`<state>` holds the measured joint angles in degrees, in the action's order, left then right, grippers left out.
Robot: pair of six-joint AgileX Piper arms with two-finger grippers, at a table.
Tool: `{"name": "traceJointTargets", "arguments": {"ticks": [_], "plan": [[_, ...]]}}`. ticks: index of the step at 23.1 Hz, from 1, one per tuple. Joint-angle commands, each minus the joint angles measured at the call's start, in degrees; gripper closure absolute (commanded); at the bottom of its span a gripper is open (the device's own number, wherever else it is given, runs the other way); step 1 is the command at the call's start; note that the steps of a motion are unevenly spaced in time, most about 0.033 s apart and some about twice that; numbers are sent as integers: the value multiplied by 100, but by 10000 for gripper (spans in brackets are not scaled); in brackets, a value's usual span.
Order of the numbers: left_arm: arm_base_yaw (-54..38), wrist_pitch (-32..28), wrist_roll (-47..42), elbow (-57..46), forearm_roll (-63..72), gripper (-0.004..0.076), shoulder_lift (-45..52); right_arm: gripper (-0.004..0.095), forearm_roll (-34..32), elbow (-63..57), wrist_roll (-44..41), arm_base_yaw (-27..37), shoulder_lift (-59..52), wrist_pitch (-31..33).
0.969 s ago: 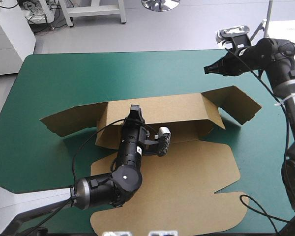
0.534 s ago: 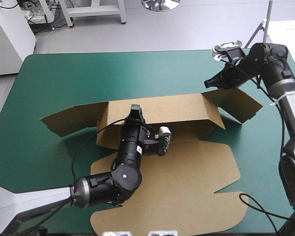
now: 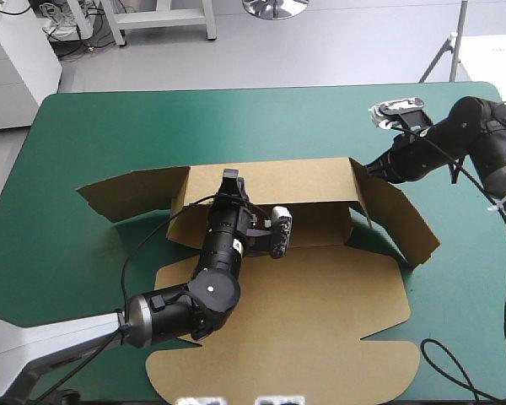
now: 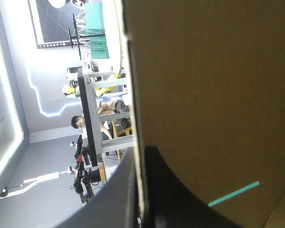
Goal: Fold the box
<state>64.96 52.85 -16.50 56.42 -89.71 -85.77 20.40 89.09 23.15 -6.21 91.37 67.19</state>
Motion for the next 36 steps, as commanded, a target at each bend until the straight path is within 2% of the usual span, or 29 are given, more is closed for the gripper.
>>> {"name": "traceJointTargets", "arguments": {"ticks": [1,4,18,23,30,34,35,36], "plan": [[14,40,-3,172,-265,733,222,921,432,-27,226,265,-546,47],[-26,-25,-3,179,-265,733,222,921,709,-27,396,496,-588,467],[-332,-335,2,407,-307,727,222,921,605,-27,449,588,-397,467],[-403,-563,27,825,161,727,222,921,621,-27,449,588,-355,467],[-498,-664,64,845,329,727,222,921,672,-259,436,588,-355,467],[-498,-690,64,845,418,727,222,921,1269,-851,875,588,-377,426],[-498,-702,64,845,418,727,222,921,1709,-1175,1212,588,-474,198],[-498,-703,64,845,418,727,222,921,1875,-1315,1383,588,-541,78]]}}
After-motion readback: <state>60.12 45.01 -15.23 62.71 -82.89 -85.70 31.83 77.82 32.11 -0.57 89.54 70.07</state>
